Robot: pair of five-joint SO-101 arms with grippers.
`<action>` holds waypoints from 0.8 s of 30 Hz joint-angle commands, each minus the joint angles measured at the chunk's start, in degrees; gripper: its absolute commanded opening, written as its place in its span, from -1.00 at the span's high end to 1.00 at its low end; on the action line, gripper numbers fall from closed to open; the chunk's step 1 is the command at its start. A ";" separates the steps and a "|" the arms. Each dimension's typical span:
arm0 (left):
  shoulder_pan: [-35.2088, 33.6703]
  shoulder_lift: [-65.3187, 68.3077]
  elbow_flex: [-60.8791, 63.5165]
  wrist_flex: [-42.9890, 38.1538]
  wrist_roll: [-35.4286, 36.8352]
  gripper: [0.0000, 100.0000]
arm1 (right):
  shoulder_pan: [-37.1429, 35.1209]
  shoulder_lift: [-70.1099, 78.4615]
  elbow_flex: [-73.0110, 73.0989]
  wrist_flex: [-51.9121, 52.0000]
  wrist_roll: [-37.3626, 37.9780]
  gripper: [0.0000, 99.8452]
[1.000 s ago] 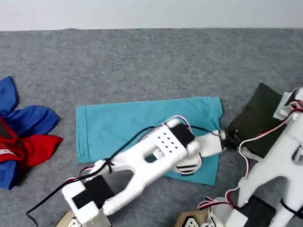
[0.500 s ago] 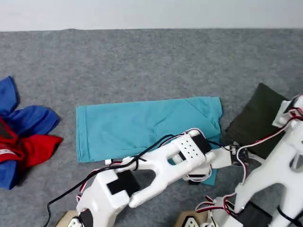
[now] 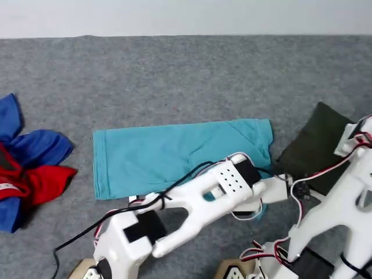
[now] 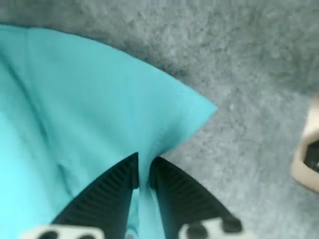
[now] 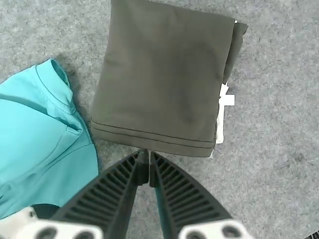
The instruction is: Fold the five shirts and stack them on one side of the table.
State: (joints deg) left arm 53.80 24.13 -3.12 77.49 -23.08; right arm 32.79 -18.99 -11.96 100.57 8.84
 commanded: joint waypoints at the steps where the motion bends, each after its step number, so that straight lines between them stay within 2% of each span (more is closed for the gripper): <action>1: -3.69 -5.80 -1.98 -0.18 -0.35 0.99 | 0.57 -1.98 -0.09 2.24 0.18 0.98; 7: -12.84 -2.29 -2.07 -7.91 -0.35 0.99 | 0.57 -1.98 -0.09 2.24 0.18 0.98; 12: -17.14 1.76 -2.07 -12.92 -0.44 0.98 | 0.57 -1.98 -0.09 2.24 0.18 0.98; 19: -21.54 3.78 -2.07 -17.49 -0.44 0.76 | 0.40 -1.98 0.00 2.24 0.09 0.98; 24: -23.56 4.22 -4.26 -17.76 -0.44 0.72 | 0.40 -1.98 0.00 2.33 0.09 0.98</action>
State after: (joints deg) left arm 31.56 28.70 -4.35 60.70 -22.90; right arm 32.79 -18.99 -11.96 100.57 8.84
